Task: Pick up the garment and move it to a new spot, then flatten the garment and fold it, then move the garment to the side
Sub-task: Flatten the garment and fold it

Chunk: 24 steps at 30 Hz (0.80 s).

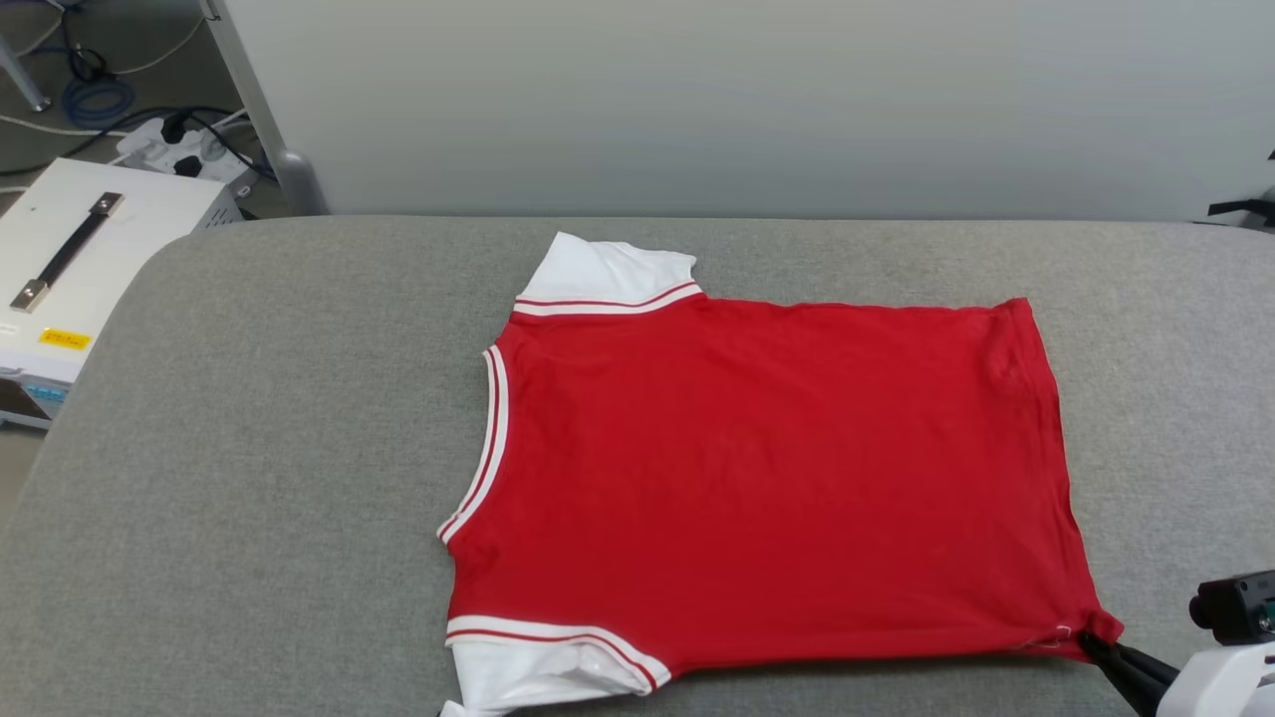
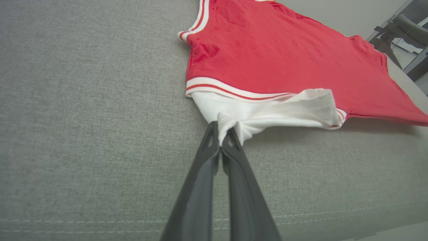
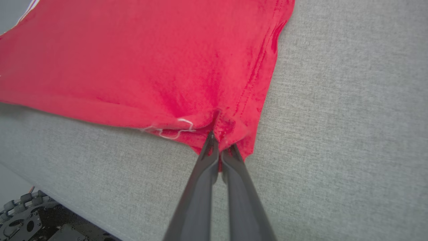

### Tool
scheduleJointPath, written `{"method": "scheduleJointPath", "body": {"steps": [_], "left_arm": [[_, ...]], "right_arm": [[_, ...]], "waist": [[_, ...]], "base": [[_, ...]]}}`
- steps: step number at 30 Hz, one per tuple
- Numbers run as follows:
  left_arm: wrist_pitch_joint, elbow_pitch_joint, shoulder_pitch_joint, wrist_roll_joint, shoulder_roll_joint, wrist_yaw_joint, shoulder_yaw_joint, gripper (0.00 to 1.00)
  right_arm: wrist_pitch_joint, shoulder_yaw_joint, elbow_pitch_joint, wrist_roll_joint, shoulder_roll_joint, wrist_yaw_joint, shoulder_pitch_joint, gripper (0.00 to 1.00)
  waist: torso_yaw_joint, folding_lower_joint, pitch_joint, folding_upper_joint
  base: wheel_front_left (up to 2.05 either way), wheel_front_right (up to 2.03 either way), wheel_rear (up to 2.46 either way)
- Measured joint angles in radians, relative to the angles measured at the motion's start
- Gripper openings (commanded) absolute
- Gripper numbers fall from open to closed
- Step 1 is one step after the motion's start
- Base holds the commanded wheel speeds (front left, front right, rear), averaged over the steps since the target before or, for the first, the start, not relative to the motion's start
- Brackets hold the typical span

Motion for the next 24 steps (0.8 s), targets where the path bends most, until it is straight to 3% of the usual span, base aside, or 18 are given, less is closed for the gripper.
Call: {"method": "scheduleJointPath", "body": {"steps": [9,14,24], "left_arm": [[0.021,-0.016,-0.029,0.029,0.024,0.003,-0.032,0.0],[0.05,0.007,-0.207,0.064,0.072,-0.013,-0.057,0.0],[0.061,0.144,-0.495,0.064,0.108,-0.033,-0.116,0.0]], "right_arm": [[0.038,-0.096,-0.045,-0.021,0.022,0.0,0.053,0.0],[0.077,-0.161,-0.071,-0.058,0.065,0.0,0.038,0.0],[0.124,-0.218,-0.063,-0.097,0.117,0.0,-0.072,0.0]], "waist": [[0.011,0.0,-0.034,0.0],[-0.007,0.0,-0.034,0.0],[-0.034,0.0001,0.035,-0.0001]], "base": [[0.0,0.0,0.0],[0.0,0.0,0.0],[0.0,0.0,0.0]]}}
